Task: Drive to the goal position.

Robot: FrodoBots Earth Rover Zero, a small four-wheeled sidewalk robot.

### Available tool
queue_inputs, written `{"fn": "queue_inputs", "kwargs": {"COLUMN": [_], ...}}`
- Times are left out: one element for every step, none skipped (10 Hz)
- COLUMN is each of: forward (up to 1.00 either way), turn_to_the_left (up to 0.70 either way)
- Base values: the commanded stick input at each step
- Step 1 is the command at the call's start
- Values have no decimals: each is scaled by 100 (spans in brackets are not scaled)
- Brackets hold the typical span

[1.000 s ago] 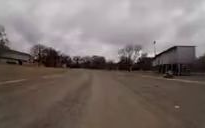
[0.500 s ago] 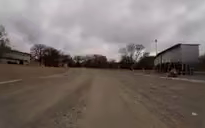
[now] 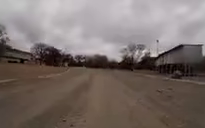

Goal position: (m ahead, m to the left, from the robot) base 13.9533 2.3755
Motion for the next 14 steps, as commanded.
{"fn": "queue_inputs", "kwargs": {"forward": [70,70,70,70,70,70,70,70,70,70,70,70,70,70], "turn_to_the_left": [-1,-1,-1,-1,-1,-1,-1,-1,-1,-1,-1,-1,-1,-1]}}
